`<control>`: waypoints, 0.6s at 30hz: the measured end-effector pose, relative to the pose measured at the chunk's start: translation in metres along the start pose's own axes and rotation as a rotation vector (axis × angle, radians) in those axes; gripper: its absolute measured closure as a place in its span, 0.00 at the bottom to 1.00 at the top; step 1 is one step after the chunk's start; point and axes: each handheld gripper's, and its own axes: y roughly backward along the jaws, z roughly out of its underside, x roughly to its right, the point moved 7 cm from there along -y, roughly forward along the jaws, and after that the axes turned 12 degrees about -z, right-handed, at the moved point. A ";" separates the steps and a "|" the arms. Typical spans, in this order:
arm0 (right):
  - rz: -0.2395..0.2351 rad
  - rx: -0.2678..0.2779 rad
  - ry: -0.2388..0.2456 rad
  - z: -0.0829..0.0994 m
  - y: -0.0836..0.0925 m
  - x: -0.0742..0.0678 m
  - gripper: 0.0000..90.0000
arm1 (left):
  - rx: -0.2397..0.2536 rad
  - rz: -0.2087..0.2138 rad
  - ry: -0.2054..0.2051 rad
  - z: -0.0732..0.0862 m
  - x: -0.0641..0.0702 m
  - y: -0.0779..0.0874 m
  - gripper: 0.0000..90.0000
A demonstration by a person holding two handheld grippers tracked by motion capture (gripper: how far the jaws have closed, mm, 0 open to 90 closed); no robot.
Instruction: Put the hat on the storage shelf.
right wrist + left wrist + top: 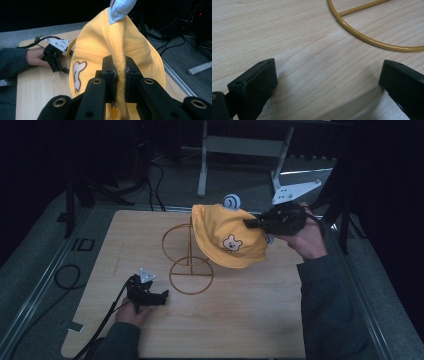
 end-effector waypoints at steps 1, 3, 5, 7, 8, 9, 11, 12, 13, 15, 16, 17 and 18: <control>0.000 0.000 0.000 0.000 0.000 0.000 0.91 | 0.000 0.000 0.000 0.000 0.000 0.000 0.02; -0.008 0.000 0.006 -0.004 -0.005 -0.001 0.91 | 0.002 -0.001 0.003 0.000 0.000 0.000 0.02; -0.013 0.001 0.011 -0.007 -0.008 -0.002 0.91 | 0.002 -0.001 0.003 0.000 0.000 0.000 0.02; -0.018 0.003 0.016 -0.010 -0.011 -0.003 0.91 | 0.002 -0.001 0.003 0.000 0.000 0.000 0.02; -0.020 0.004 0.019 -0.011 -0.012 -0.003 0.91 | 0.004 -0.001 0.004 0.000 0.000 0.000 0.02; -0.023 0.007 0.021 -0.013 -0.013 -0.003 0.91 | 0.004 -0.001 0.004 0.000 0.000 0.000 0.02; -0.025 0.008 0.020 -0.015 -0.016 -0.003 0.91 | 0.004 -0.001 0.004 0.000 0.000 0.000 0.02; -0.028 0.008 0.021 -0.017 -0.017 -0.003 0.91 | 0.003 -0.001 0.004 0.000 0.000 0.000 0.02; -0.029 0.008 0.022 -0.018 -0.018 -0.003 0.91 | 0.004 -0.001 0.004 0.000 0.000 0.000 0.02; -0.034 0.008 0.023 -0.020 -0.022 -0.003 0.91 | 0.003 -0.001 0.004 0.000 0.000 0.000 0.02; -0.036 0.006 0.024 -0.021 -0.023 -0.003 0.91 | 0.003 -0.001 0.003 0.000 0.000 0.000 0.02; -0.038 0.008 0.026 -0.022 -0.025 -0.003 0.91 | 0.003 -0.001 0.004 0.000 0.000 0.000 0.02; -0.039 0.007 0.028 -0.023 -0.026 -0.003 0.91 | 0.004 -0.001 0.004 0.000 0.000 0.000 0.02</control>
